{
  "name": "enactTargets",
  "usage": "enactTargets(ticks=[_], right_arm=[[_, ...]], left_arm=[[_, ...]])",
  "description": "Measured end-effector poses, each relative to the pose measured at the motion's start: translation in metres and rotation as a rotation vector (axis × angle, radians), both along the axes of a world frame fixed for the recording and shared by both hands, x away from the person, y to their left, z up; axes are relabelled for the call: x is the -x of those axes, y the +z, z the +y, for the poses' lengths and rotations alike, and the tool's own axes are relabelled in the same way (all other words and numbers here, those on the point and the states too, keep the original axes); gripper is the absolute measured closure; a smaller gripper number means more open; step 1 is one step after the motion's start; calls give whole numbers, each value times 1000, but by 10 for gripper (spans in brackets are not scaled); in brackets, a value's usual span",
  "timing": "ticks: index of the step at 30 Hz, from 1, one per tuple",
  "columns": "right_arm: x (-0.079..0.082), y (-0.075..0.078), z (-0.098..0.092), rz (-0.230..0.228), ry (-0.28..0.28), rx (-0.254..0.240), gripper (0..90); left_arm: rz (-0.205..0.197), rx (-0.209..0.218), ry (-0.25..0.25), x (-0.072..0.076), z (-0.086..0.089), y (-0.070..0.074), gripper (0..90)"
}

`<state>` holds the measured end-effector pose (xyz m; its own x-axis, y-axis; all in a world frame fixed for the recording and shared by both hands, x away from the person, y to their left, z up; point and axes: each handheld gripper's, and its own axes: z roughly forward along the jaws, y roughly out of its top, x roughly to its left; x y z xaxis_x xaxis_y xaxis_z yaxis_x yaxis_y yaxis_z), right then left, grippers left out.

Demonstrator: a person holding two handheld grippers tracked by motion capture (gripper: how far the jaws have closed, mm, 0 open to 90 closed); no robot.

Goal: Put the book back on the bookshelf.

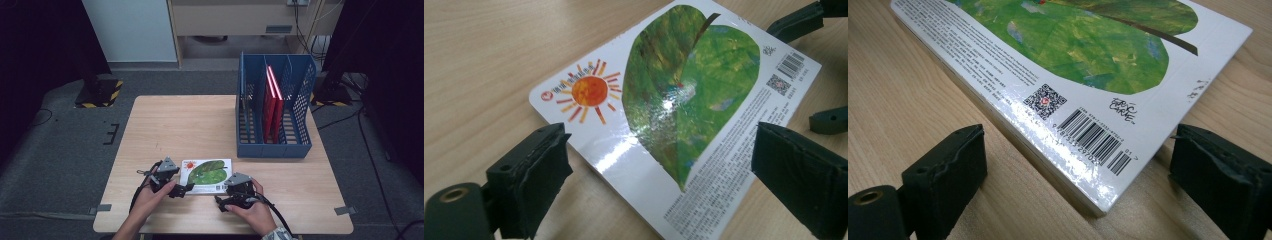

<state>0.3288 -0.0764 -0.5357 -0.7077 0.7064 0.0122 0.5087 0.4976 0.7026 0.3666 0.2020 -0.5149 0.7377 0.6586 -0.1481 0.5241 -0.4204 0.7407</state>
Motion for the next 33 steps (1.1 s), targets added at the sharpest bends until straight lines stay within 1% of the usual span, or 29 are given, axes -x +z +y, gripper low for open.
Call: enactTargets(ticks=[2, 3, 5, 7, 9, 10, 11, 13, 14, 16, 17, 18, 19, 20, 23, 24, 28, 31, 32, 33], right_arm=[[0, 0, 0, 4, -1, -1, 80], [0, 0, 0, -2, 1, -2, 80], [-1, 0, -1, 3, 2, -9, 77], [-1, 0, -1, -1, -2, -15, 74], [0, -1, 1, 0, 1, -10, 56], [0, -1, 2, -3, -7, -6, 48], [1, -2, 2, -4, -4, -5, 39], [1, -2, 4, -6, -11, -5, 28], [1, -2, 4, -2, -11, -7, 25], [1, -2, 4, 0, -8, -5, 21], [1, -3, 5, -2, -9, -6, 16], [1, -3, 5, 0, -11, -6, 11], [1, -3, 5, 5, -10, -4, 6], [0, -3, 6, 3, -8, -2, 4], [0, -3, 6, -2, -6, -1, 2], [0, -3, 6, -2, -5, -1, 2], [-1, -2, 6, 6, 2, 6, 3], [-1, -1, 7, 13, 1, 14, 2], [0, -1, 7, 16, -2, 14, 2], [0, -1, 8, 12, -5, 14, 2]], left_arm=[[6, 4, -17, -8, 2, 0, 65], [11, 0, -19, -12, 3, -1, 64], [16, -19, -16, -21, 3, -3, 56], [34, -15, -20, -27, 3, -3, 51], [40, -25, -24, -31, 3, -2, 51], [40, -34, -15, -34, 2, -2, 51], [42, -35, -6, -36, 2, -2, 55], [57, -45, -7, -40, 1, -3, 57], [57, -53, -5, -43, 0, -4, 57], [75, -59, -6, -48, 0, -5, 57], [86, -46, 1, -50, -1, -5, 58], [94, -47, 3, -52, -2, -6, 58], [100, -58, 2, -54, -3, -7, 59], [106, -68, 2, -56, -5, -7, 62], [121, -76, -4, -59, -9, -8, 73], [120, -74, 3, -59, -11, -8, 84], [117, -89, 8, -58, -12, -8, 95], [114, -90, 15, -58, -10, -8, 98], [112, -84, 22, -57, -10, -8, 98], [111, -86, 18, -57, -9, -8, 101]])
